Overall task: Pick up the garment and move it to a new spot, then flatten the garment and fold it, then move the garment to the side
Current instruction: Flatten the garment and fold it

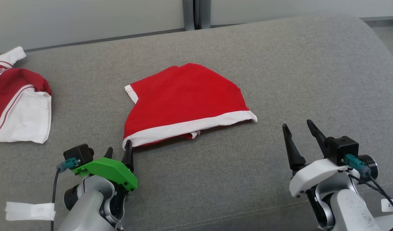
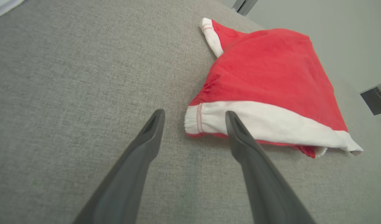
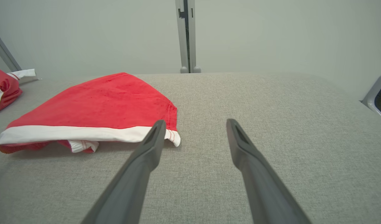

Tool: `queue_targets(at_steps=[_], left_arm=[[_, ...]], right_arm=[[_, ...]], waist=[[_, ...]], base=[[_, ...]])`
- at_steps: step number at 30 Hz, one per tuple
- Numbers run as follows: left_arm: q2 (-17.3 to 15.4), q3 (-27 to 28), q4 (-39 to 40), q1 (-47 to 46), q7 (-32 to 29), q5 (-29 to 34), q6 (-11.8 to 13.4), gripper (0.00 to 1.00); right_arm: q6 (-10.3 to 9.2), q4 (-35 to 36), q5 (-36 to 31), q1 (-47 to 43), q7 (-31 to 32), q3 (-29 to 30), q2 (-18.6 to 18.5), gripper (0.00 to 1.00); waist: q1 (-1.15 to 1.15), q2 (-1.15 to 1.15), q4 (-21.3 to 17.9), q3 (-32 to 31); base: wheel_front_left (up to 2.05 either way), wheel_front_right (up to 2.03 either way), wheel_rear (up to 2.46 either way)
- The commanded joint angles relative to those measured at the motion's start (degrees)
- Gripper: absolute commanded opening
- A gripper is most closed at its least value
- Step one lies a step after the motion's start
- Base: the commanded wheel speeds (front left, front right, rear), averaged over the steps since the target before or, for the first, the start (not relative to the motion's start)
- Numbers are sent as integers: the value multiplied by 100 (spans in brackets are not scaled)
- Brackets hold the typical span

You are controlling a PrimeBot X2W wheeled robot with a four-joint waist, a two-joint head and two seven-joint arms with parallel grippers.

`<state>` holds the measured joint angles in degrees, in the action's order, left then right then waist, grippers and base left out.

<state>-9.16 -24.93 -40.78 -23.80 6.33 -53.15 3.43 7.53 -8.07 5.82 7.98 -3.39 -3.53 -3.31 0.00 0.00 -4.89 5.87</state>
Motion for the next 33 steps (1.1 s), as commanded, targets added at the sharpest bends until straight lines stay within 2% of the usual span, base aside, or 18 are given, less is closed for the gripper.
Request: queue_targets(at_steps=[1,11,17,18,22,23,25,26,28,29,30,33], left_arm=[[25,6,-113,-146,40,25,-48,100],[234,-82,-1037,-534,235,50,-332,100],[338,-198,-1265,-684,491,160,-467,99],[347,-215,-1285,-703,528,178,-477,92],[390,-237,-1355,-767,613,192,-525,82],[399,-243,-1368,-770,631,190,-539,77],[418,-257,-1402,-764,642,173,-560,53],[422,-262,-1415,-765,654,171,-576,49],[429,-257,-1433,-769,674,163,-592,51],[444,-232,-1427,-772,703,121,-605,56],[450,-221,-1416,-768,712,108,-620,55],[455,-172,-1357,-758,771,79,-649,42]], right_arm=[[-8,-9,-50,86,-29,-6,-29,100],[-8,-12,-49,122,-8,-87,-57,100],[-8,49,-62,49,-10,-110,-52,100],[-8,50,-62,39,-13,-110,-53,100],[-8,36,-84,-7,0,-115,-45,100],[-8,24,-81,-11,-3,-117,-44,100],[-8,-1,-72,-15,-16,-129,-43,100],[-8,-14,-67,-12,-24,-139,-44,100],[-8,-32,-62,-9,-40,-150,-50,100],[-8,-49,-57,-8,-45,-157,-61,100],[-8,-55,-59,-12,-49,-160,-65,100],[-8,-67,-62,-22,-54,-170,-67,100]], waist=[[0,0,-172,213],[0,0,-224,260],[0,0,-200,228],[0,0,-193,222],[0,0,-160,196],[0,0,-152,190],[0,0,-140,176],[0,0,-138,169],[0,0,-137,155],[0,0,-131,140],[0,0,-128,133],[0,0,-121,118]], base=[[0,0,0],[0,0,0],[0,0,0],[0,0,0],[0,0,0],[0,0,0],[0,0,0],[0,0,0],[0,0,0],[0,0,0],[0,0,0],[0,0,0]])
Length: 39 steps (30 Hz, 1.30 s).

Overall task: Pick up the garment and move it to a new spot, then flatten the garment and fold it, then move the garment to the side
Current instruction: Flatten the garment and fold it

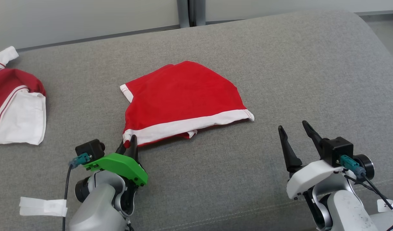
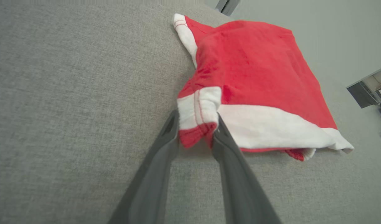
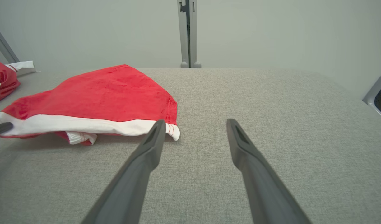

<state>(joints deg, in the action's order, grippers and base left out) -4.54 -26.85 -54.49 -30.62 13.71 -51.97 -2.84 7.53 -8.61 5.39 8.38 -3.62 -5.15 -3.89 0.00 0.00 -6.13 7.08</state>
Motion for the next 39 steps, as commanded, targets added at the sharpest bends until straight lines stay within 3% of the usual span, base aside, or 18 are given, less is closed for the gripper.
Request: queue_targets(at_steps=[1,9,10,12,20,29,39], left_arm=[[-7,30,48,-81,57,-24,-31,38],[18,89,259,-60,112,-10,-63,36],[17,97,289,-64,116,3,-52,29],[17,117,342,-67,118,38,-14,0],[7,147,527,-62,146,160,34,0],[65,73,696,-209,144,304,42,0],[109,-51,842,-232,147,405,75,0]], right_arm=[[-8,-16,-14,-63,-28,-7,-8,100],[-8,-222,-24,185,47,-56,-92,100],[-8,-274,-18,220,52,-62,-108,100],[-8,-422,11,321,92,-118,-147,100],[-8,-1538,428,1138,170,-375,-401,100],[-7,-3034,1559,2174,-60,-713,-252,100],[-7,-3985,2414,2744,-240,-1485,-248,100]], waist=[[0,0,6,-4],[0,0,63,29],[0,0,70,34],[0,0,87,51],[0,0,224,244],[0,0,512,579],[0,0,682,745]], base=[[0,0,0],[0,0,0],[0,0,0],[0,0,0],[0,0,0],[0,0,0],[0,0,0]])
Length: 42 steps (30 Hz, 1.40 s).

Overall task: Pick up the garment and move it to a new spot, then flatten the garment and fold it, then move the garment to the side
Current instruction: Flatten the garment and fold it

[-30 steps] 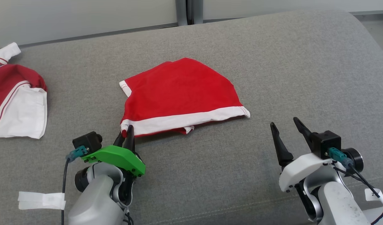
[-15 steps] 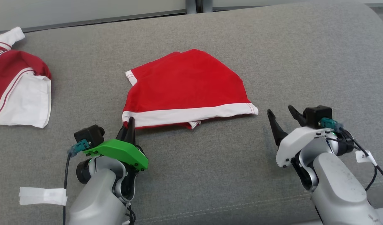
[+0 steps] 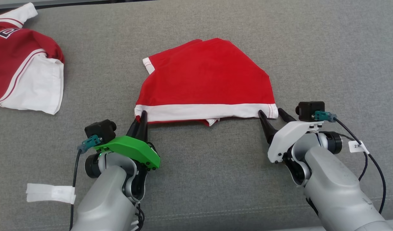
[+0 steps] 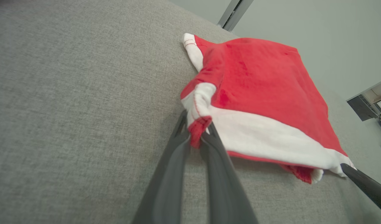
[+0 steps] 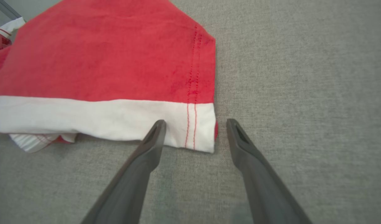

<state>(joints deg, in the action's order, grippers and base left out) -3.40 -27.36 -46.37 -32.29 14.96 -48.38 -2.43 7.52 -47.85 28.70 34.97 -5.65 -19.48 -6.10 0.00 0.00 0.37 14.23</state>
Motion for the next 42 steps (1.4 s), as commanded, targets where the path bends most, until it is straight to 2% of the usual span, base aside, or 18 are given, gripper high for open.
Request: queue_targets(at_steps=[1,4,7,8,9,11,14,15,16,23,31,42], left_arm=[[-2,-6,47,-58,21,53,38,0],[4,-29,83,-29,22,66,41,0],[11,-44,103,9,22,63,45,0],[12,-45,107,21,22,55,49,0],[12,-45,107,21,22,55,49,0],[14,-45,113,39,22,43,52,0],[16,-40,116,53,23,35,57,0],[16,-38,116,57,23,36,47,0],[16,-35,114,60,23,40,48,0],[-57,69,296,120,23,125,-1,0],[-241,-64,582,7,-69,334,-74,0],[-744,-343,1326,-525,-1055,517,-68,0]], right_arm=[[-6,-118,148,135,-69,-113,-42,100],[-6,-247,274,241,-135,-367,-79,100],[-6,-325,321,348,-268,-630,-127,82],[-6,-355,353,370,-300,-699,-127,72],[-6,-355,353,370,-300,-699,-127,72],[-6,-415,428,414,-334,-825,-126,45],[-6,-509,511,466,-349,-1008,-155,24],[-6,-545,510,486,-374,-1067,-174,9],[-6,-577,508,512,-411,-1121,-188,0],[-6,-502,683,641,-722,-1294,-255,0],[-6,-69,1062,777,-625,-1477,-488,0],[-6,563,1549,1076,14,-1498,-997,0]], waist=[[0,0,38,38],[0,0,47,58],[0,0,36,62],[0,0,29,62],[0,0,29,62],[0,0,16,58],[0,0,4,50],[0,0,3,46],[0,0,3,41],[0,0,-6,-80],[0,0,-108,-471],[0,0,-234,-1529]], base=[[0,0,0],[0,0,0],[0,0,0],[0,0,0],[0,0,0],[0,0,0],[0,0,0],[0,0,0],[0,0,0],[0,0,0],[0,0,0],[0,0,0]])
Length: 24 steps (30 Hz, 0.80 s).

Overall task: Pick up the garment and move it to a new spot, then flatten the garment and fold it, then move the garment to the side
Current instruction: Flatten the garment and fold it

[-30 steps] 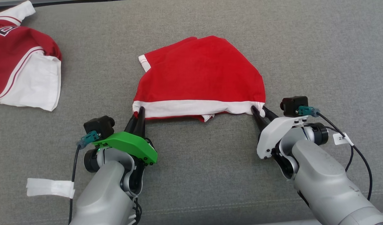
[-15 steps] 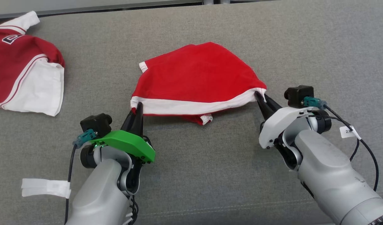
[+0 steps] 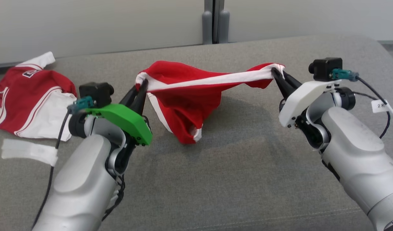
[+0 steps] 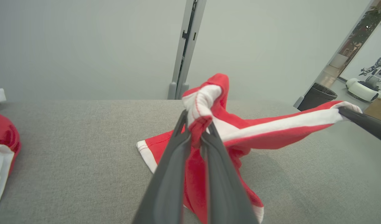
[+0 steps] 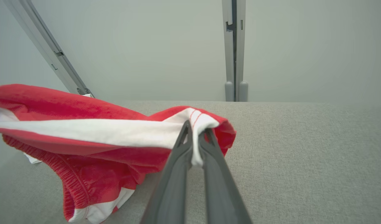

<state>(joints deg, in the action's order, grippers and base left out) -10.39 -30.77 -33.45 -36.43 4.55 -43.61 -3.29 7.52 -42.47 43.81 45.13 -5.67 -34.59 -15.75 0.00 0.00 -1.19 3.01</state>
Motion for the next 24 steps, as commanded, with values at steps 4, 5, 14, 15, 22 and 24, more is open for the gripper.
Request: queue_targets(at_steps=[4,5,14,15,22,24], left_arm=[[-230,-38,420,-471,-504,50,42,0],[-268,-38,513,-551,-622,32,51,0],[-652,-170,1166,-1001,-1920,-153,99,0],[-693,-161,1224,-1022,-2057,-188,103,0],[-884,-115,1431,-935,-2616,-396,279,0],[-865,-71,1393,-906,-2708,-489,354,0]], right_arm=[[-6,266,38,276,268,100,-190,0],[-6,320,23,333,317,128,-220,0],[-6,874,-37,718,916,519,-472,0],[-6,945,-21,737,1016,572,-502,0],[-8,1483,-147,724,1603,926,-664,0],[-8,1547,-197,692,1798,1011,-626,0]], waist=[[0,0,-125,-691],[0,0,-140,-762],[0,0,-267,-1239],[0,0,-276,-1263],[0,0,-339,-1284],[0,0,-350,-1200]], base=[[0,0,0],[0,0,0],[0,0,0],[0,0,0],[0,0,0],[0,0,0]])
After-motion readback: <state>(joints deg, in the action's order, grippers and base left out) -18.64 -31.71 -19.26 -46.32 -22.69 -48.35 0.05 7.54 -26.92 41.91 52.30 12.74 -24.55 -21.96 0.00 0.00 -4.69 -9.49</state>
